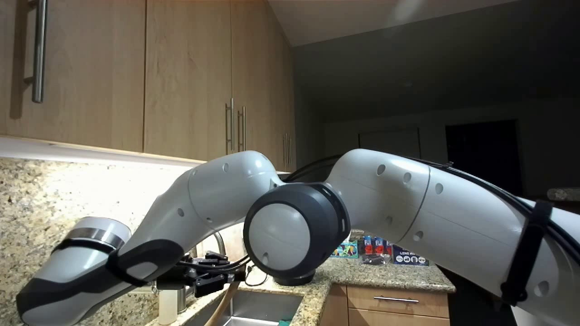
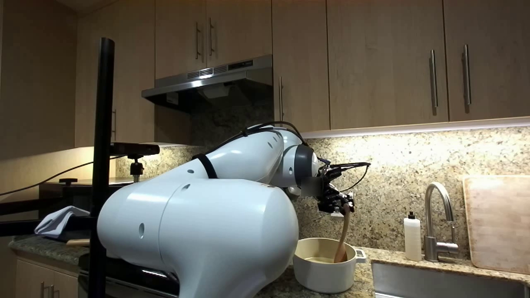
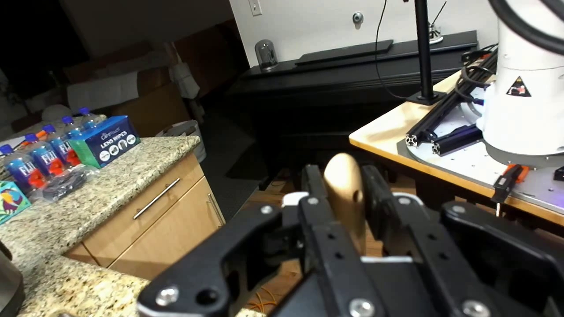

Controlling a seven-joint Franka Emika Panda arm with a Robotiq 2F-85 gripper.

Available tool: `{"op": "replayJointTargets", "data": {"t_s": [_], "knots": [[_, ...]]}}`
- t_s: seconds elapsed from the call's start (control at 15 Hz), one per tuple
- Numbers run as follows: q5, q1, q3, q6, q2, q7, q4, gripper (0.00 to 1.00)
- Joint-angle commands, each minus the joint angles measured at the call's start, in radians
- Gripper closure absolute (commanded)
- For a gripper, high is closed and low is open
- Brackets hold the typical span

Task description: Use the wooden spoon to stir the contents in the white pot

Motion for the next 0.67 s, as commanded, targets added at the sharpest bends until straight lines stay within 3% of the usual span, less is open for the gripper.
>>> {"op": "replayJointTargets", "data": {"t_s": [0.0,0.4,0.47,0.6], "knots": [[-0.007,-0.011,0.01,0.035,-0.061,0.016,-0.131,0.91],[-0.036,0.013,0.0,0.052,-0.006,0.024,-0.161,0.91],[-0.071,-0.007,0.054,0.034,0.015,0.036,-0.129,0.91],[-0.082,-0.006,0.075,0.031,0.032,0.037,-0.108,0.91]]}}
